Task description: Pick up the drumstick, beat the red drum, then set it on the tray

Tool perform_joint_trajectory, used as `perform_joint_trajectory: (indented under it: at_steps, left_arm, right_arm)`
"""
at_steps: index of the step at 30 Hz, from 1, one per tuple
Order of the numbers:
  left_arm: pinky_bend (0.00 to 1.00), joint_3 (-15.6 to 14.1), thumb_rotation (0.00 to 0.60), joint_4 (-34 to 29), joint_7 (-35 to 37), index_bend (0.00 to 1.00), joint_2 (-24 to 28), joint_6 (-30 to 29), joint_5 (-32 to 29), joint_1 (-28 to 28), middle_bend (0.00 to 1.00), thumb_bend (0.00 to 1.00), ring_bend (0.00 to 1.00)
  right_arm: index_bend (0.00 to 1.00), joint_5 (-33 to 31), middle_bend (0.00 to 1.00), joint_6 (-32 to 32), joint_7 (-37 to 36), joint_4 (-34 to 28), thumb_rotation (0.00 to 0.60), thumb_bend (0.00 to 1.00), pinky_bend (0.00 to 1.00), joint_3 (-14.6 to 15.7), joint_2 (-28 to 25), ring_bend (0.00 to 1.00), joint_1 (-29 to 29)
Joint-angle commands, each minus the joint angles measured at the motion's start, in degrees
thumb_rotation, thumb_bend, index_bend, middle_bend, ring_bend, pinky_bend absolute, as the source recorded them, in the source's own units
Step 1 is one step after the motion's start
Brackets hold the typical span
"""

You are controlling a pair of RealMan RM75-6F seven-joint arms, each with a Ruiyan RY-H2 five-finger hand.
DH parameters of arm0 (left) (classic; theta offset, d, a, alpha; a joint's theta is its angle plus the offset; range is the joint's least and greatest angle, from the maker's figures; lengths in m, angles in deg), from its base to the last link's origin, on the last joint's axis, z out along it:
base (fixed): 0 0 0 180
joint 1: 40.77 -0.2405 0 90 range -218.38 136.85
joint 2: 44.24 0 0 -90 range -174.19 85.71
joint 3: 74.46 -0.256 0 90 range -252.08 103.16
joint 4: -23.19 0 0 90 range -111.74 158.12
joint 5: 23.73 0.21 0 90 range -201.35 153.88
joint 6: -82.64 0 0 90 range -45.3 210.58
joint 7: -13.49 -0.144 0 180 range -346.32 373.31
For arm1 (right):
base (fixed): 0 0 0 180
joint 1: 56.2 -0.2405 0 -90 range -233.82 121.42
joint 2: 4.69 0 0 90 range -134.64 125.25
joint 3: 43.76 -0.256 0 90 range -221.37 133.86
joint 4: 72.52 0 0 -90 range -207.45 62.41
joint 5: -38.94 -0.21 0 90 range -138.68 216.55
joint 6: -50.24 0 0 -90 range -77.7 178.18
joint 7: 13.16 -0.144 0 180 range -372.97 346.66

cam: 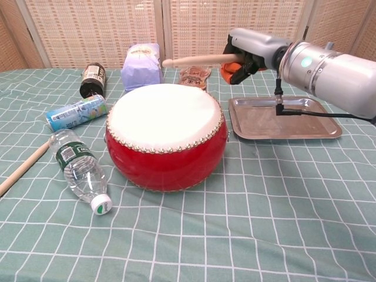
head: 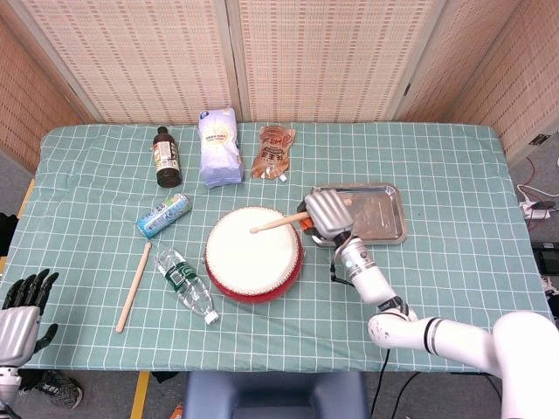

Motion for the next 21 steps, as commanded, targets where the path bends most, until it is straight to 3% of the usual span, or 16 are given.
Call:
perform_joint_trajectory:
  at_steps: [1,7,11,13,17,21]
  left_arm:
    - [0.02,-0.1,0.600,0.0,-0.1,0.00,0.0,0.0,0.0,0.0,0.00,0.27,0.00]
    - [0.02,0.0,0.600,-0.1,-0.2,0.00,0.1,0.0,-0.2,-0.1,0.00,0.27,0.00]
    - [0.02,0.0,0.600,-0.1,-0.3,0.00,0.0,0.2,-0.1,0.1,0.00,0.27,0.00]
    - [0.02,0.0,0.600,0.0,-0.3,0.00,0.0,0.4,-0.2,0.1,0.00,0.27,0.00]
    - [0.02,0.0,0.600,0.1,-0.4,0.00,0.1,0.5,-0.2,0.2,0.00,0.27,0.00]
    - [0.02,0.1,0.600,0.0,-0.5,0.00,0.1,0.4,-0.1,0.3,0.00,0.27,0.00]
  right_arm:
    - [1.00,1.2,1.00,-2.3,7.8,-0.1,0.600,1.00,1.00,1.2,-1.5,1.00,0.0]
    - [1.00,0.0,1.00,-2.8,23.0,2.7,0.600,1.00,1.00,5.6,-0.9,1.00,-2.1]
    - [1.00,-2.4,1.00,-1.8,26.2,2.6,0.600,1.00,1.00,5.1,0.2,1.00,-2.2]
    - [1.00,-1.5,1.00,0.5,20.1,1.7,0.600,1.00,1.00,2.6,1.2,1.00,-1.1]
    - [1.00,2.4,1.00,4.1,-1.6,0.2,0.600,1.00,1.00,-3.2,3.3,1.00,2.6]
    - [1.00,3.3,1.00,3.0,-5.8,0.3,0.600,1.00,1.00,-3.9,2.4,1.00,3.2]
